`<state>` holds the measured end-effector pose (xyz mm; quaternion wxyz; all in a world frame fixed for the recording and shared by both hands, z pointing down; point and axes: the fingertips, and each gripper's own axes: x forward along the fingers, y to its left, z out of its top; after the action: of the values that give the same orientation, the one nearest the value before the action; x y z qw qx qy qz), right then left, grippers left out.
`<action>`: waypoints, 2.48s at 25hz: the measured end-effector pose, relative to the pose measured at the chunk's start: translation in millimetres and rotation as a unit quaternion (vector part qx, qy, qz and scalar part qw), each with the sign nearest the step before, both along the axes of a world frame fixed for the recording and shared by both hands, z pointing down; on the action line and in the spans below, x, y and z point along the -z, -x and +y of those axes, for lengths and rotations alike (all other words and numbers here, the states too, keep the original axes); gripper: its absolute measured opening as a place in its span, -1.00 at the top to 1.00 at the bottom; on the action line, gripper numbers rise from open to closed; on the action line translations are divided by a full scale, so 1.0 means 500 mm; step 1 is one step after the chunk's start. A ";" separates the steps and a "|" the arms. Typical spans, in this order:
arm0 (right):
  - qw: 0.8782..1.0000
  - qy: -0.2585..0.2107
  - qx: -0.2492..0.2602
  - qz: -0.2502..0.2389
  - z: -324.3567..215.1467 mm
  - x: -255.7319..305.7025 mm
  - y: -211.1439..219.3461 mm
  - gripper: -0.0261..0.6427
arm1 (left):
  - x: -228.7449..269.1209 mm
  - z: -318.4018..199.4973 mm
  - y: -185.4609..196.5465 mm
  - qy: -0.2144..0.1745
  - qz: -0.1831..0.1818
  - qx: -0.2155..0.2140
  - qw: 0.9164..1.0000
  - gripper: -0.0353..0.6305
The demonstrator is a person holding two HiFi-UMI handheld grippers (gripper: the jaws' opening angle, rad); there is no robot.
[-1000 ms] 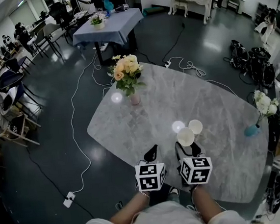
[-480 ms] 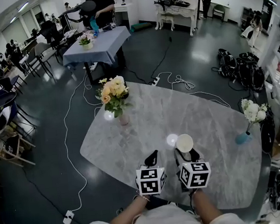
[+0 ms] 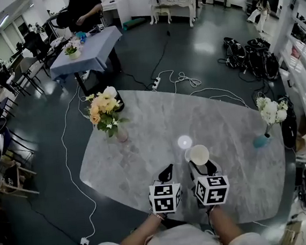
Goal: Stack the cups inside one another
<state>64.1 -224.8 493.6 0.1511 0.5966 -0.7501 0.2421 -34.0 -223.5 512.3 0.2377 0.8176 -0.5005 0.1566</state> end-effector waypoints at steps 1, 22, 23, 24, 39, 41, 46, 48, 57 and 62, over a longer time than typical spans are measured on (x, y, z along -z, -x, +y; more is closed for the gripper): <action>1.000 0.002 -0.002 -0.001 -0.002 -0.004 -0.004 0.25 | -0.006 -0.003 -0.006 0.003 -0.002 -0.004 1.000 0.90; 0.999 0.033 0.007 0.000 -0.040 -0.064 -0.012 0.25 | -0.066 -0.027 -0.029 0.039 -0.014 -0.014 0.999 0.90; 0.999 0.034 0.007 0.002 -0.041 -0.066 -0.013 0.25 | -0.069 -0.026 -0.026 0.040 -0.015 -0.013 0.999 0.90; 0.999 0.034 0.007 0.002 -0.042 -0.068 -0.013 0.25 | -0.070 -0.026 -0.023 0.041 -0.016 -0.011 0.999 0.90; 0.999 0.051 0.011 0.009 -0.031 -0.101 -0.003 0.24 | -0.076 -0.020 0.000 0.045 -0.016 0.003 0.999 0.90; 0.999 0.052 0.008 0.009 -0.027 -0.102 -0.003 0.23 | -0.079 -0.018 0.003 0.047 -0.017 0.002 0.999 0.90; 0.999 0.047 0.003 0.007 -0.023 -0.097 -0.002 0.23 | -0.079 -0.014 0.005 0.045 -0.015 0.004 0.999 0.90; 0.999 0.045 0.001 0.007 -0.022 -0.093 -0.004 0.23 | -0.076 -0.012 0.004 0.043 -0.014 0.003 0.999 0.90; 1.000 0.023 -0.018 0.006 -0.007 -0.061 -0.011 0.24 | -0.058 0.006 0.019 0.033 -0.012 0.008 0.999 0.90; 1.000 0.006 -0.027 0.006 0.008 -0.039 -0.015 0.37 | -0.044 0.021 0.026 0.025 -0.011 0.010 1.000 0.90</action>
<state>71.7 -220.8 512.9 0.1526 0.6170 -0.7313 0.2473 -47.1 -212.8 534.2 0.2543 0.8047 -0.5070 0.1754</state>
